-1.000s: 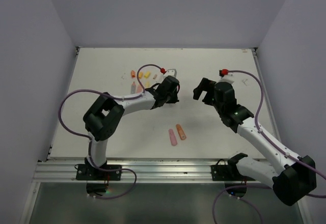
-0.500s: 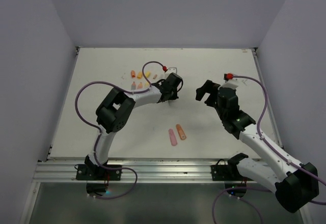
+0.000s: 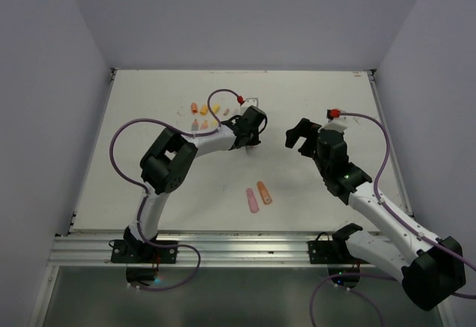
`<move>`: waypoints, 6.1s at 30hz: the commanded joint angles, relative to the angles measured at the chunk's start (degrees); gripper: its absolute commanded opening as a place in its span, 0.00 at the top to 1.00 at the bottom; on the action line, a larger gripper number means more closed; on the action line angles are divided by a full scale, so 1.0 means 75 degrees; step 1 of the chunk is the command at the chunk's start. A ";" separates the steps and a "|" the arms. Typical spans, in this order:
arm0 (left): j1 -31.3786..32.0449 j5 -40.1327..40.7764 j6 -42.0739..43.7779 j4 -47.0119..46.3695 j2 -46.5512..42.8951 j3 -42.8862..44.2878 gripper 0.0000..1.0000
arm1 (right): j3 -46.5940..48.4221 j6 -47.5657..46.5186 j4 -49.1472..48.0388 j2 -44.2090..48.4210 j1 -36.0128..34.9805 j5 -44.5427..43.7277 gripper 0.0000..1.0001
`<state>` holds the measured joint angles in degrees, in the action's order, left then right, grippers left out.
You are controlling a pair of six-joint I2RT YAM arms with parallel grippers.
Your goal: Open the pen caps
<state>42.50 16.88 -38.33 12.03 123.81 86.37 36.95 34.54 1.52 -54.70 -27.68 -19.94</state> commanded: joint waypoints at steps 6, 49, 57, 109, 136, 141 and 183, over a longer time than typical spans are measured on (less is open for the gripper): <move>-0.0030 -0.0001 -0.0058 0.0259 -0.0264 -0.0277 0.73 | -0.0098 0.0070 -0.0519 0.0133 -0.0012 -0.0071 0.02; -0.0030 -0.0423 0.0095 -0.1440 -0.8726 -0.7179 0.11 | 0.0840 -0.1103 0.2598 -0.2140 -0.1359 0.1640 0.25; -0.0030 -0.1102 0.0013 -0.2307 -0.8844 -0.7731 0.11 | 0.0218 -0.0493 0.2633 -0.2293 -0.2250 0.1523 0.31; -0.0042 -0.2684 0.0515 -0.3010 -0.7437 -0.7168 0.14 | 0.0183 -0.1360 0.1766 -0.2166 -0.3223 0.1792 0.94; -0.1788 -0.7992 -0.0631 -0.7438 -0.8891 -0.7414 0.34 | 0.0874 -0.1934 -0.0976 0.0297 -0.3211 0.4288 1.00; -0.1800 -0.8298 -0.1042 -0.8213 -0.8668 -0.7543 0.39 | 0.0933 -0.1993 -0.1128 0.0192 -0.3211 0.4335 1.00; -0.1800 -0.7618 -0.1183 -0.7663 -0.8820 -0.7719 1.00 | 0.1202 -0.2145 -0.1937 -0.0629 -0.3047 0.5026 0.76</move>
<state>28.91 -40.10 -47.37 -44.60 58.26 29.12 43.07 19.40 -8.69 -58.92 -50.63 16.10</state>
